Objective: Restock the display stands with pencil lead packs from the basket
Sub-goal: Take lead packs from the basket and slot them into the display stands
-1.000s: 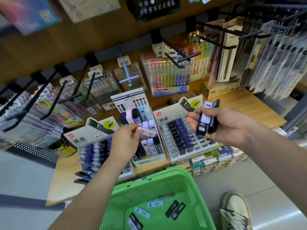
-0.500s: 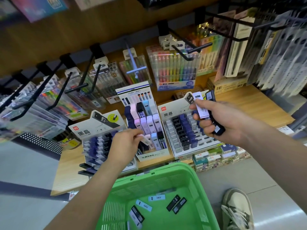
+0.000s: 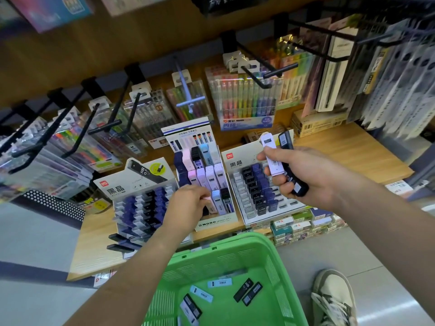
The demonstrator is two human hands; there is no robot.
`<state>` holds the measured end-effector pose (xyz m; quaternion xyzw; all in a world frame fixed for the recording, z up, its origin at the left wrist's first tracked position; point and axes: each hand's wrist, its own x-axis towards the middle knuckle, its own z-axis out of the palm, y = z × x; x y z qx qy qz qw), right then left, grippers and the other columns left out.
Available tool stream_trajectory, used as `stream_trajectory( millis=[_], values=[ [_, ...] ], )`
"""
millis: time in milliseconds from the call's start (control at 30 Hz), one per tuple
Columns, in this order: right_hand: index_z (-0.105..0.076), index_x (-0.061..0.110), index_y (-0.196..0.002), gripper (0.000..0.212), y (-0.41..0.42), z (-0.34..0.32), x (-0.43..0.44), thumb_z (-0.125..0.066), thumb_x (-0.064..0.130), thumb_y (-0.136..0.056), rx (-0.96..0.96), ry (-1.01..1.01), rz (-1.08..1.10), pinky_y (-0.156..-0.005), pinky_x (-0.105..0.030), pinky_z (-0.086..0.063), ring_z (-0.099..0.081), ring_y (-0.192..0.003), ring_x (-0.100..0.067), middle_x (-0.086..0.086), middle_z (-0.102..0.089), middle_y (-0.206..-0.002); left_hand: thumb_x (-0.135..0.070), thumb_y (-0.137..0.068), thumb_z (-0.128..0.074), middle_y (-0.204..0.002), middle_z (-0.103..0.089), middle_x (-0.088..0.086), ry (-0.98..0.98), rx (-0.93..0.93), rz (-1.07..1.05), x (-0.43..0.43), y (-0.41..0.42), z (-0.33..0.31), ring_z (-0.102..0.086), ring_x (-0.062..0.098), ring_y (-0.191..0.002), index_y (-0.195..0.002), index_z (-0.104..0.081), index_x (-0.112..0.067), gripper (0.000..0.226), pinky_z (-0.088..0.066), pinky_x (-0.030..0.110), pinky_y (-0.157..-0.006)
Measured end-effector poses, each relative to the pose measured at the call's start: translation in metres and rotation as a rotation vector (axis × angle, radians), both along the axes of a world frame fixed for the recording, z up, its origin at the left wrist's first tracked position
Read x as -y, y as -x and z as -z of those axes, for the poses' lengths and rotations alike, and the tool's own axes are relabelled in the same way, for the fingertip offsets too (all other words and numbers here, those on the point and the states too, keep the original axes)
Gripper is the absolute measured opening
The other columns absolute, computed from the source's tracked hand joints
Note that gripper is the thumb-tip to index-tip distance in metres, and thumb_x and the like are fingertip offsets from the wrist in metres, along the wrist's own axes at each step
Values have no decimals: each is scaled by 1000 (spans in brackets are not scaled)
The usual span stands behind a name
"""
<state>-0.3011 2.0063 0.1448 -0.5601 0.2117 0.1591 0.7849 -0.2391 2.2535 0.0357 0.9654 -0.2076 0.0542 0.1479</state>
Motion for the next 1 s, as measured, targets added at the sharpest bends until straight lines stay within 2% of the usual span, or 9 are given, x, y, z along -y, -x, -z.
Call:
stream_trajectory(
  millis=[100, 233, 400, 500, 600, 667, 733, 867, 1000],
  values=[
    [-64, 10, -108, 20, 0, -1, -2, -64, 23, -94, 6, -45, -1, -34, -16, -32, -43, -43, -8, -1, -58, -60, -19, -89, -65, -94, -67, 2, -97, 67, 50, 0, 4, 6, -52, 21, -91, -100, -70, -13, 13, -40, 28, -73],
    [-55, 18, -96, 15, 0, -1, -5, -69, 17, -90, 18, -29, 4, -34, -17, -32, -44, -42, -9, -6, -60, -68, -18, -84, -71, -85, -67, 2, -164, 158, 52, 2, 7, 11, -53, 19, -81, -93, -71, -12, 10, -41, 26, -66],
    [-58, 13, -109, 18, -1, 1, -9, -65, 10, -93, 17, 26, -4, -34, -16, -31, -49, -48, -11, -7, -59, -75, -23, -86, -69, -96, -66, -1, -88, 79, -31, 2, 6, 9, -50, 19, -91, -103, -68, -16, 19, -41, 29, -74],
    [-60, 11, -104, 18, -1, 1, -10, -61, -2, -92, 29, 85, -55, -35, -17, -31, -53, -48, -10, -10, -66, -79, -19, -85, -71, -88, -64, -7, 82, 46, -138, 2, 12, -6, -51, 13, -85, -101, -69, -20, 17, -39, 24, -70],
    [-65, 13, -100, 22, 0, 3, -14, -67, -4, -87, 87, 250, -211, -36, -18, -34, -52, -47, -9, -6, -70, -66, -11, -88, -66, -77, -67, -13, 491, -106, -293, 1, 24, -31, -58, 3, -73, -92, -71, -24, 15, -43, 11, -65],
    [-68, 14, -99, 21, 0, 6, -19, -70, -1, -86, 110, 364, -300, -37, -20, -36, -50, -51, -10, -3, -69, -66, -6, -89, -63, -84, -74, -10, 796, -305, -292, 0, 34, -52, -65, 0, -79, -97, -71, -23, 21, -49, 12, -67],
    [-69, 17, -95, 19, 0, 6, -24, -71, 1, -86, 119, 427, -347, -40, -21, -38, -50, -56, -11, -1, -69, -65, -2, -88, -63, -97, -74, -7, 969, -492, -215, -1, 44, -71, -68, 7, -86, -111, -67, -23, 32, -54, 18, -71],
    [-69, 20, -91, 19, 1, 2, -32, -71, 2, -85, 138, 439, -402, -43, -23, -37, -53, -67, -16, -1, -69, -70, 0, -80, -72, -103, -71, -10, 943, -570, -84, 2, 63, -89, -66, 9, -80, -111, -67, -33, 46, -53, 18, -72],
    [-68, 13, -95, 18, 0, 0, -38, -75, 3, -83, 156, 376, -323, -38, -21, -36, -48, -58, -14, 0, -69, -61, -24, -72, -77, -86, -73, -3, 921, -398, -221, 0, 69, -92, -66, 12, -75, -90, -72, -30, 20, -55, 22, -71]
  ],
)
